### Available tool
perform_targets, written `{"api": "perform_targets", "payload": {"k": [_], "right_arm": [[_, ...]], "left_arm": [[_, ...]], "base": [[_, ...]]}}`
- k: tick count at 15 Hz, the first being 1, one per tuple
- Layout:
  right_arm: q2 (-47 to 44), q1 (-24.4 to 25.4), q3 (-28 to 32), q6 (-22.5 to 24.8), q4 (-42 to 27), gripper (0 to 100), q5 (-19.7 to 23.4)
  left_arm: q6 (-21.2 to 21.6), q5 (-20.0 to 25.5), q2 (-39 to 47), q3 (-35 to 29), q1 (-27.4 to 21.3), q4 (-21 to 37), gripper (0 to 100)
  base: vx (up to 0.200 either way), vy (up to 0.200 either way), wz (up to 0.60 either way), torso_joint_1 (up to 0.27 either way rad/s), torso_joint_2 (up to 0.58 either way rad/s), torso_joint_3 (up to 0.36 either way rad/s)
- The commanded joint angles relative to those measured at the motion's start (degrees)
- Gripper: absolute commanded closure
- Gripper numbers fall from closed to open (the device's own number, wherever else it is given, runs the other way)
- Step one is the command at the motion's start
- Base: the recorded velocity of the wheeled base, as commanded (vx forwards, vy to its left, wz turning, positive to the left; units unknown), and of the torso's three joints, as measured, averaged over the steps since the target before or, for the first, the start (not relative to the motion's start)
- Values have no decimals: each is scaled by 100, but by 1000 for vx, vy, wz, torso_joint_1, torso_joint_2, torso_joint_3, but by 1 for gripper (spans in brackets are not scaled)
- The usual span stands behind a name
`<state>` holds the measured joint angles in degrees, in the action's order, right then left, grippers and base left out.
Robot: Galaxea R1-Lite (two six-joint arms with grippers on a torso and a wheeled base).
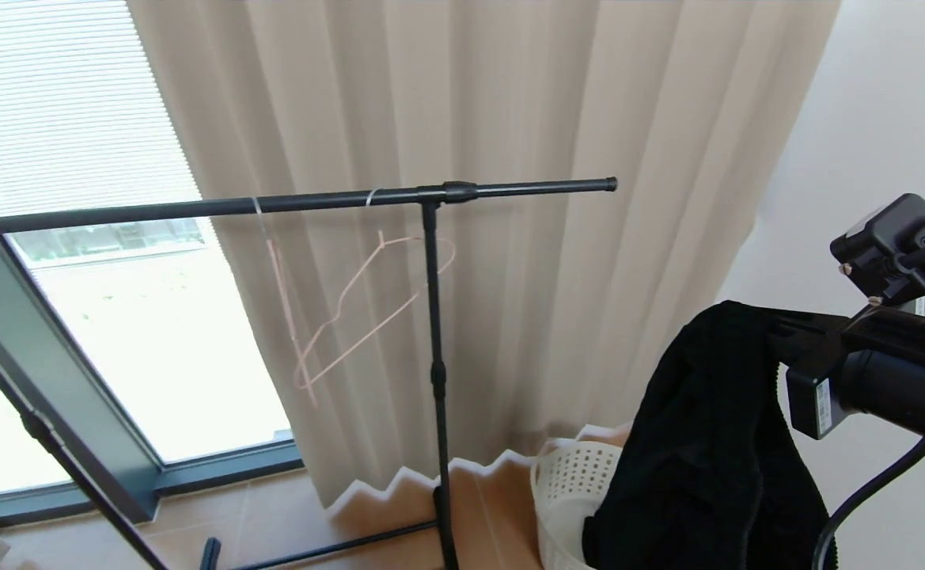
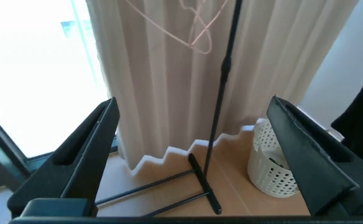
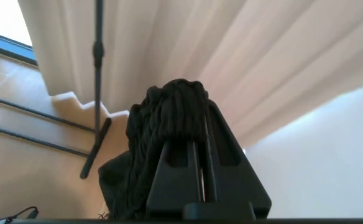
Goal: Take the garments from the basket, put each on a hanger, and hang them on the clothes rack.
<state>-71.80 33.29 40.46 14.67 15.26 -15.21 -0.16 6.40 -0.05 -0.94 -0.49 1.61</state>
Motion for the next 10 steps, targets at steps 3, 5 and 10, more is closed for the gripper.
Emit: {"api": "perform_targets", "payload": {"k": [3, 5, 10], "right_arm": [[17, 2, -21, 1, 3, 100, 1], [8, 2, -29, 1, 12, 100, 10], [0, 2, -38, 1, 12, 100, 10]], "left_arm": [[-11, 2, 5, -3, 5, -3, 0], [-11, 10, 5, -3, 5, -3, 0], [-2, 10, 5, -3, 5, -3, 0]], "base": [[0, 0, 600, 4, 4, -2], [0, 0, 0, 0, 0, 0], [0, 0, 0, 0, 0, 0]]}}
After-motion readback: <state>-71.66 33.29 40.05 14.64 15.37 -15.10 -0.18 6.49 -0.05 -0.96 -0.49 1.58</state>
